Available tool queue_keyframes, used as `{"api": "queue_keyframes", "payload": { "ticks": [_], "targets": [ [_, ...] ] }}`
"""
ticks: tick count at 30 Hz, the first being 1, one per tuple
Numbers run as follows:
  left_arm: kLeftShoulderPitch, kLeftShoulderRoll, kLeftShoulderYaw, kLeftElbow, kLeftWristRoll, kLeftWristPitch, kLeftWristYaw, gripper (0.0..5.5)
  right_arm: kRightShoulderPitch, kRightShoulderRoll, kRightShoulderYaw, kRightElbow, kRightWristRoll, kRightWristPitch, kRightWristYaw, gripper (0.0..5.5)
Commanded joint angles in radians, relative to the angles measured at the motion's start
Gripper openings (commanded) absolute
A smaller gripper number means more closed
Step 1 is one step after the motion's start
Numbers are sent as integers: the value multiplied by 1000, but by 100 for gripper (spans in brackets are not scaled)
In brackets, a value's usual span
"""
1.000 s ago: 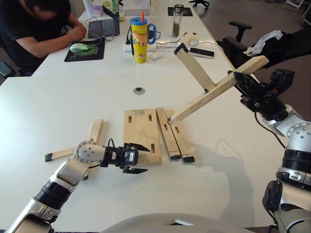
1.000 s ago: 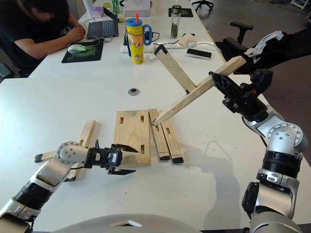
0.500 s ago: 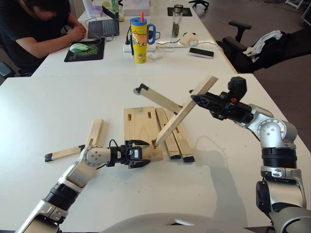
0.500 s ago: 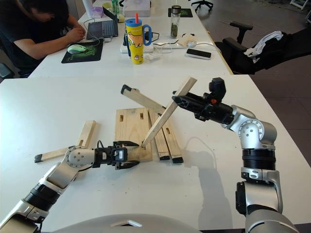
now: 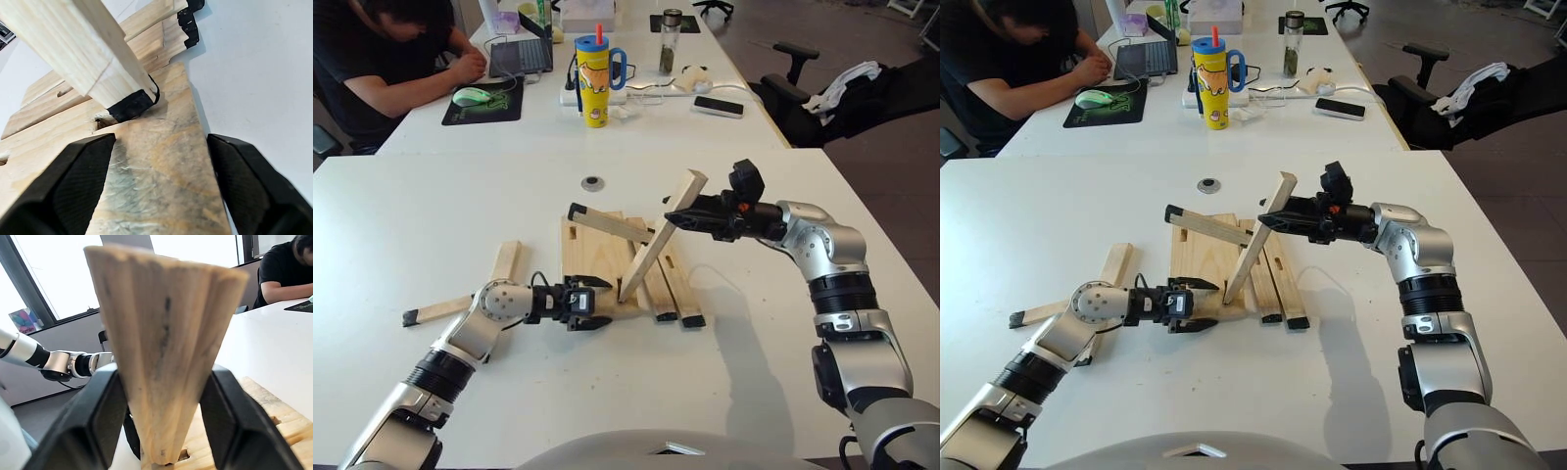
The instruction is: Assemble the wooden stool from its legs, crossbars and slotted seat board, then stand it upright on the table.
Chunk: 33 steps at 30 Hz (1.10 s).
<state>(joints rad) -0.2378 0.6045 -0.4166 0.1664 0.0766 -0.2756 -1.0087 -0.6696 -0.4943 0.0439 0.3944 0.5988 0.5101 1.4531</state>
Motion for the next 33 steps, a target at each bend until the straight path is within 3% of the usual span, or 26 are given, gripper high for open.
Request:
{"api": "queue_keyframes", "payload": {
  "ticks": [1, 11, 24, 33],
  "targets": [
    [28, 46, -35, 75, 50, 12, -50, 349, -66, -15, 53, 33, -91, -68, 32, 207],
    [48, 47, -59, 85, 65, -13, -49, 349, -125, -14, 129, 59, -208, -182, 41, 207],
    [94, 22, -48, 55, 58, 48, 13, 349, 85, -36, 227, -189, -255, -147, -53, 207],
    [89, -38, -40, 83, 71, 142, 111, 349, 34, 12, 265, -30, -282, -185, -120, 207]
  ]
}}
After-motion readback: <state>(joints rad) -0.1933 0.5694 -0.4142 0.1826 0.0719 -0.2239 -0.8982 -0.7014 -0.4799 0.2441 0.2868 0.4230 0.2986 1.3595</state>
